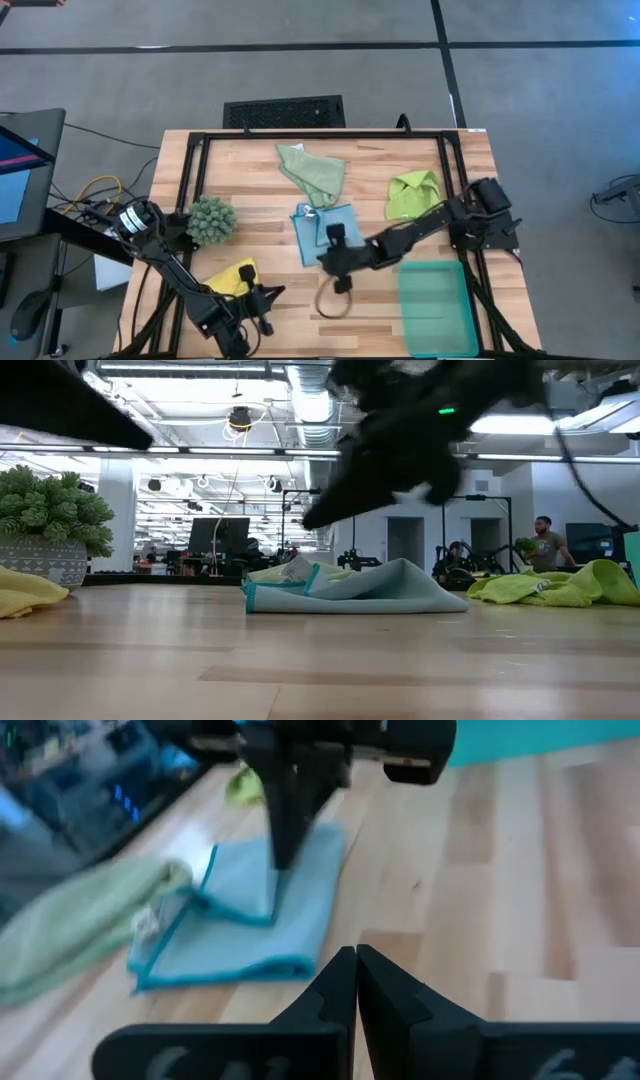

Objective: Fold microfiber towels
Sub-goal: Fold the blue microfiber cloth

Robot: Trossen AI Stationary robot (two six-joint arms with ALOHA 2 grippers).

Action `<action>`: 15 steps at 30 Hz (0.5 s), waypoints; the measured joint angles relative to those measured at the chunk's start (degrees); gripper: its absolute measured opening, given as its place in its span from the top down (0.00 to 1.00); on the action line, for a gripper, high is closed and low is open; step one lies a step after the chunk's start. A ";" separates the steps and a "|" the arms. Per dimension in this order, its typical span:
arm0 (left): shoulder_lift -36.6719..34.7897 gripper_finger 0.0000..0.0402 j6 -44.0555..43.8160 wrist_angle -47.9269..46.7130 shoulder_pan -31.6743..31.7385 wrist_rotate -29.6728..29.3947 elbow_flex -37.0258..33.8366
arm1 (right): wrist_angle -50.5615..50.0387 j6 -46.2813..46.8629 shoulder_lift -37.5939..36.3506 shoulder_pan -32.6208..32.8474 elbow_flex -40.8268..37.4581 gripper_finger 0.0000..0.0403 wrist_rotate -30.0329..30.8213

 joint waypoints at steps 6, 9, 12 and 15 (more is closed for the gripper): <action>0.00 0.99 7.61 6.93 -0.58 3.06 0.02 | 6.33 4.66 -7.02 6.04 -10.62 0.99 2.65; 1.09 0.99 14.10 13.25 1.26 7.20 0.02 | 7.26 6.50 -9.13 9.11 -14.50 0.99 6.95; 3.99 0.99 23.95 22.29 3.84 11.33 0.02 | 7.80 6.71 -10.21 9.73 -15.53 0.98 7.20; 6.33 0.99 30.31 28.04 6.29 16.76 0.21 | 9.68 7.25 -9.14 8.20 -15.10 0.94 7.32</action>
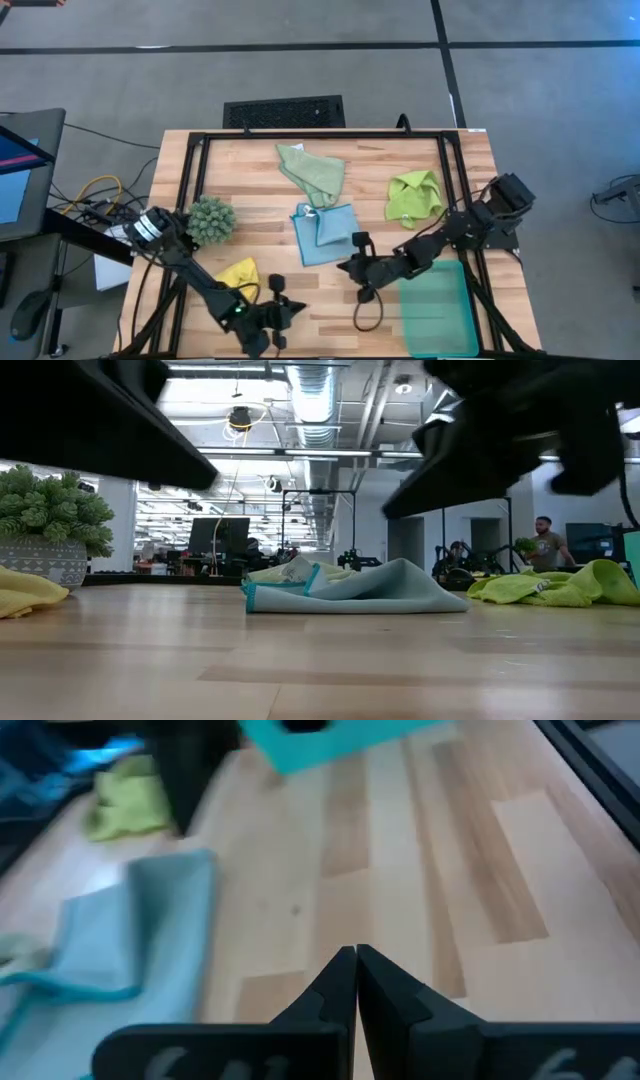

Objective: Fold microfiber towels
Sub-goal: Fold the blue microfiber cloth

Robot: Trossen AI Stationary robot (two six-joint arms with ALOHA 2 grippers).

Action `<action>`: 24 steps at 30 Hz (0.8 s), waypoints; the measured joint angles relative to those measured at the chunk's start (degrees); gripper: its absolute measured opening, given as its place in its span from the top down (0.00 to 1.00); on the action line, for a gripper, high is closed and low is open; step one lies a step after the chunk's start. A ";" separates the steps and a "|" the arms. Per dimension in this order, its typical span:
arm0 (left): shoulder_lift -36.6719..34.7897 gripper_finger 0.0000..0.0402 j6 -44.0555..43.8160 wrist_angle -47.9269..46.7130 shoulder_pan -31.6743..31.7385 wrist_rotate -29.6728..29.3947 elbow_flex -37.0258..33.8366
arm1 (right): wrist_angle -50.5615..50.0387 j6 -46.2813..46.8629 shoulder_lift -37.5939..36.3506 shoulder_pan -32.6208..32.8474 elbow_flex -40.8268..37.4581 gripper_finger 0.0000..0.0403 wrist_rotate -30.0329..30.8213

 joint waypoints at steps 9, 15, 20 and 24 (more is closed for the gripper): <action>-0.74 0.99 -5.06 -5.46 0.88 -1.66 0.36 | -19.89 -3.04 9.34 -9.89 15.38 0.69 -3.36; -0.74 0.99 -7.89 -7.98 0.46 -1.55 0.36 | -27.07 -10.37 18.11 -14.70 23.48 0.59 -3.52; -0.74 0.99 -9.80 -9.66 0.09 -1.26 0.35 | -27.09 -11.17 21.14 -15.89 25.76 0.63 0.84; -0.76 0.99 -10.44 -9.99 -0.08 -1.32 0.36 | -28.21 -11.18 21.28 -15.37 25.60 0.79 2.89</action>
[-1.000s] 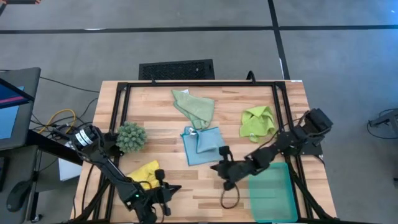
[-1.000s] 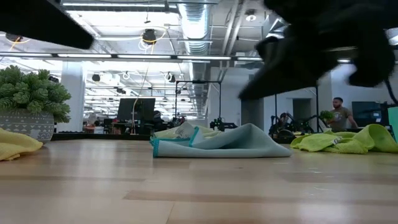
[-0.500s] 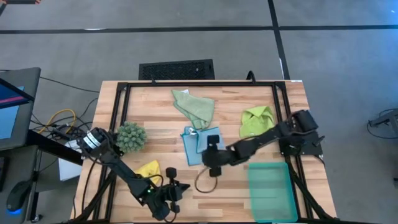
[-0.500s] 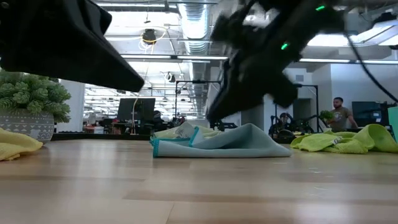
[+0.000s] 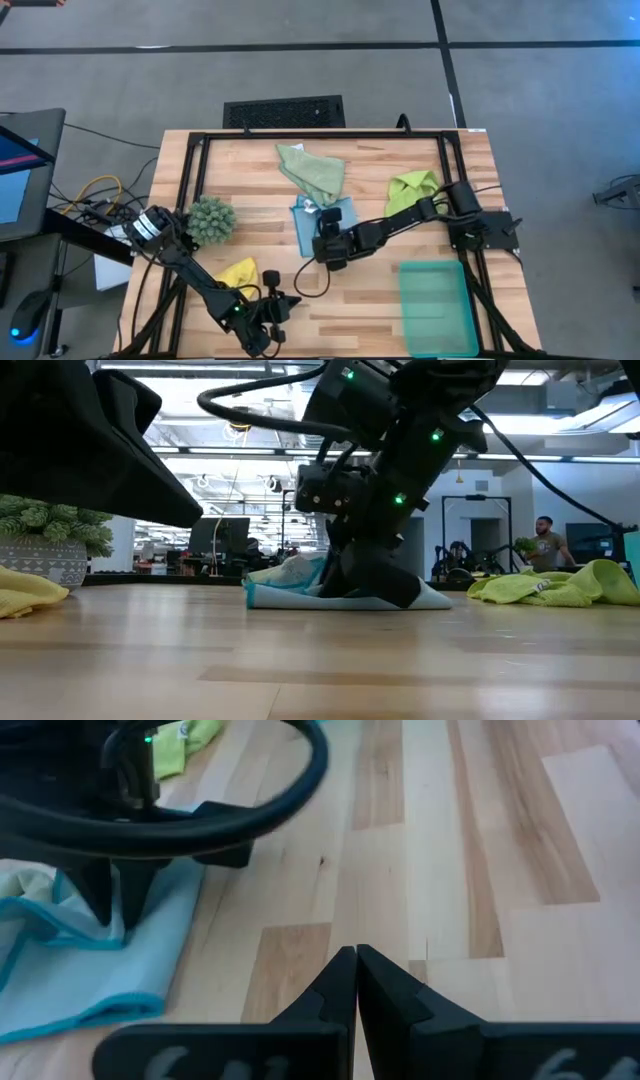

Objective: Fold microfiber towels
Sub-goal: Fold the blue microfiber cloth

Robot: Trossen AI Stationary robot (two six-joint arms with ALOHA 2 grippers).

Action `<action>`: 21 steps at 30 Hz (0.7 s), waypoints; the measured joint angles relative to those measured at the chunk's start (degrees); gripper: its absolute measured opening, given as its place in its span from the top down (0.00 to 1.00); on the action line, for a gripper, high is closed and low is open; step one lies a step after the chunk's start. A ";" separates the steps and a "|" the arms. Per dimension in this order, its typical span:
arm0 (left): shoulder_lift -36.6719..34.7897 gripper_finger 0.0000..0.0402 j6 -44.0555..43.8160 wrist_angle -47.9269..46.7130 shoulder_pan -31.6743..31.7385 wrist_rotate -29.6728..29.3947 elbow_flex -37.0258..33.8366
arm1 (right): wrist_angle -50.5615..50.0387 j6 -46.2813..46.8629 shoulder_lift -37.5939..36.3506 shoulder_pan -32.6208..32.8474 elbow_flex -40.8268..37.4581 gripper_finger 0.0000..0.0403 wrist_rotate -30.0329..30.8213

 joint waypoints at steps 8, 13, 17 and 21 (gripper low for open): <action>0.00 0.99 0.82 0.63 -0.53 -1.47 -0.01 | -0.18 5.55 -3.20 3.18 -0.64 0.95 3.63; -0.12 0.99 3.56 1.87 -3.85 -9.44 0.02 | 0.20 11.31 -9.18 10.89 -6.31 0.98 5.49; -0.20 0.99 4.42 3.28 -5.22 -12.27 0.02 | 4.96 17.74 -13.46 17.41 -13.43 0.97 6.08; -0.13 0.98 9.51 5.91 -3.66 -10.01 0.02 | 10.34 22.01 -15.49 21.76 -18.69 0.99 6.38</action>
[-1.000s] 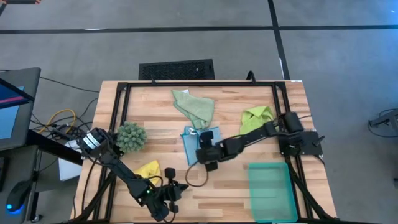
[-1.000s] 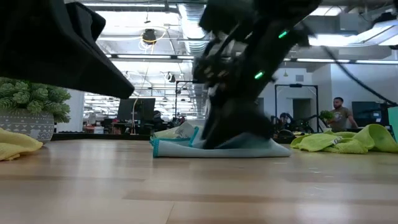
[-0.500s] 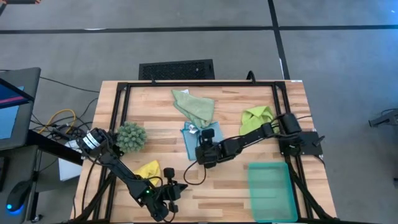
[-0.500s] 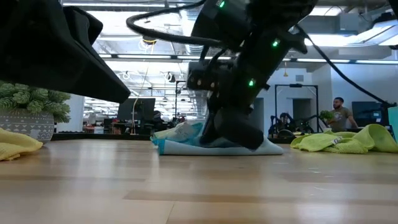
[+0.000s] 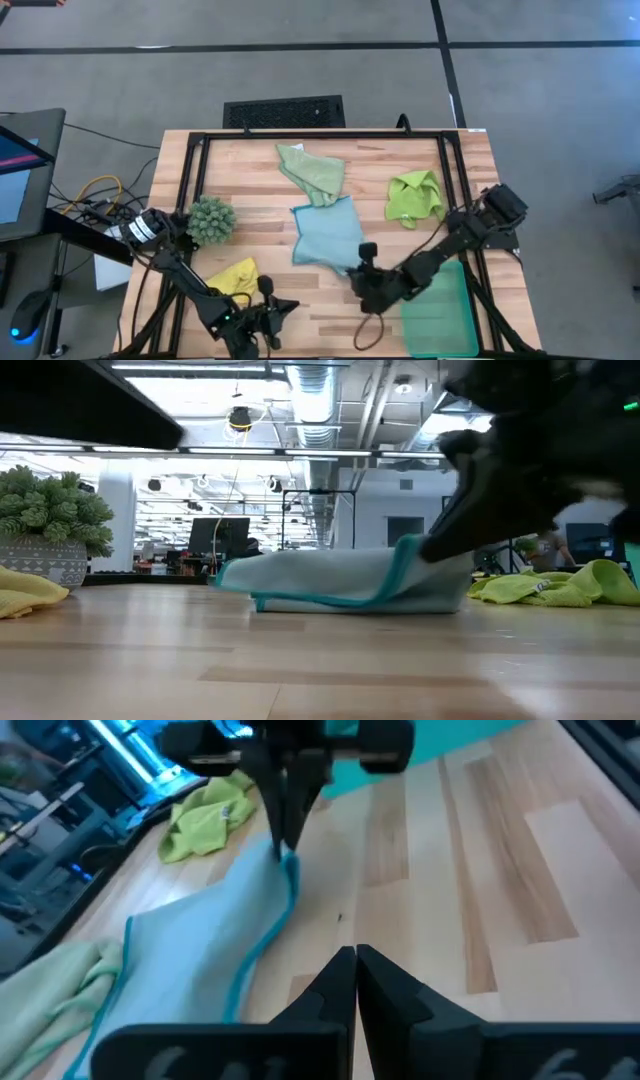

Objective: Fold microfiber towels
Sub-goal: Fold the blue microfiber cloth

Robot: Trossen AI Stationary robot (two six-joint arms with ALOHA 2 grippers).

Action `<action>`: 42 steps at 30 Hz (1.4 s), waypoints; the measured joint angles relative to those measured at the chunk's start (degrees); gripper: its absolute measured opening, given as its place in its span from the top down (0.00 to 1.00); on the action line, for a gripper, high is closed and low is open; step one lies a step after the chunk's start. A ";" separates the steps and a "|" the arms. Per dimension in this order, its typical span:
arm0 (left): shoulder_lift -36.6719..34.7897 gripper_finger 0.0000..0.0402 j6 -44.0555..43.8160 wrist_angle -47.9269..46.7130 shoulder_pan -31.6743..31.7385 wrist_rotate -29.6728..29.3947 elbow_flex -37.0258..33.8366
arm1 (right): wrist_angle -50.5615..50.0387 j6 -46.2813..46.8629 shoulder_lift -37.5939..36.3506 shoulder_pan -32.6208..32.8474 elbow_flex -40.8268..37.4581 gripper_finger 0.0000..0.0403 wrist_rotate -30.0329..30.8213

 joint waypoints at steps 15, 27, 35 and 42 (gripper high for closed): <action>0.07 0.52 33.54 17.28 9.01 19.82 0.00 | 11.97 0.52 -5.75 4.17 -0.04 0.98 4.53; 0.07 0.48 30.05 26.59 14.25 18.11 0.00 | 18.05 -0.82 -5.99 5.97 -0.04 0.98 4.71; 0.11 0.55 25.48 26.48 14.28 9.50 0.00 | 18.03 -0.82 -5.99 5.58 -0.04 0.96 4.56; 0.13 0.61 22.96 25.16 13.69 10.72 -0.02 | 18.03 -0.84 -5.99 5.58 -0.04 0.97 4.16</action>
